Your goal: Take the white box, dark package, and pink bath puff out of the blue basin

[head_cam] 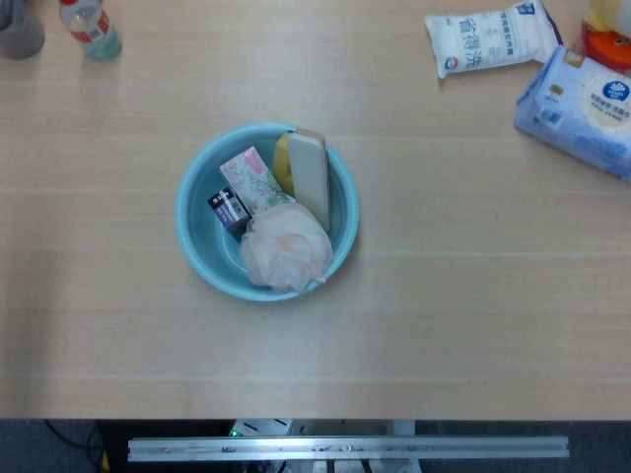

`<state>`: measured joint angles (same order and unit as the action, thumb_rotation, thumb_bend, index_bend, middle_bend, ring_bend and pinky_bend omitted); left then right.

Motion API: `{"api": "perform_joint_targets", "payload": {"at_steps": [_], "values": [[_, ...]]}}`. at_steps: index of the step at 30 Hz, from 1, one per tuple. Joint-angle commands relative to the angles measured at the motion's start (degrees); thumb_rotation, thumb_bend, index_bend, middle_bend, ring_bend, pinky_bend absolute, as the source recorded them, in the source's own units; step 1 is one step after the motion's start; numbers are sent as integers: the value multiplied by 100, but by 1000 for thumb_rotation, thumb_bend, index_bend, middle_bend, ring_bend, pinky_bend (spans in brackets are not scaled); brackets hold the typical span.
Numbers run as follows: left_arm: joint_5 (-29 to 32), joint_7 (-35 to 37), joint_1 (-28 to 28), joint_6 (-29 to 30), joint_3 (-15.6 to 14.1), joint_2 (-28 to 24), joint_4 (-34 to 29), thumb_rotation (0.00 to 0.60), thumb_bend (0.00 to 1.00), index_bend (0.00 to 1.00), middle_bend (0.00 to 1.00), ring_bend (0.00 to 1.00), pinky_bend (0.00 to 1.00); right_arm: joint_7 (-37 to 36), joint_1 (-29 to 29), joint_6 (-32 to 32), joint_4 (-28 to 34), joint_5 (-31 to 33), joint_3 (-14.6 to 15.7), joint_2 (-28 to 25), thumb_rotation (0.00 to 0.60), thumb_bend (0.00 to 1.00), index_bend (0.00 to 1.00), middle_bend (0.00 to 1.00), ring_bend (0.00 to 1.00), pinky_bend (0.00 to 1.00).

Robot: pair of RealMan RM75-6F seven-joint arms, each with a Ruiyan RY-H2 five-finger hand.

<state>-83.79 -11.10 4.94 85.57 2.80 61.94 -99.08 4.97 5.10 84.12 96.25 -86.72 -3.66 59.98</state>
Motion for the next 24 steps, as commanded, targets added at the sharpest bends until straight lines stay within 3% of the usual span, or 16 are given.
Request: {"api": "perform_joint_targets", "payload": {"at_steps": [1, 12, 19, 24], "values": [[1, -4, -5, -4, -9, -1, -12, 600, 390, 333, 363, 327, 316, -2, 5, -17, 13, -7, 11, -18, 600, 214, 370, 418, 415, 538], [-93, 103, -67, 103, -38, -40, -25, 600, 390, 333, 363, 327, 315, 21, 227, -154, 406, -172, -95, -282, 600, 207, 370, 418, 415, 538], [-132, 159, -115, 136, -80, -52, -22, 600, 390, 333, 363, 327, 315, 179, 863, -970, 1068, -24, -358, -579, 600, 164, 370, 418, 415, 538], [-104, 140, -125, 128, -79, -34, -32, 600, 390, 333, 363, 327, 315, 383, 1393, -1581, 1249, 203, -580, -504, 600, 142, 365, 418, 415, 538]]}}
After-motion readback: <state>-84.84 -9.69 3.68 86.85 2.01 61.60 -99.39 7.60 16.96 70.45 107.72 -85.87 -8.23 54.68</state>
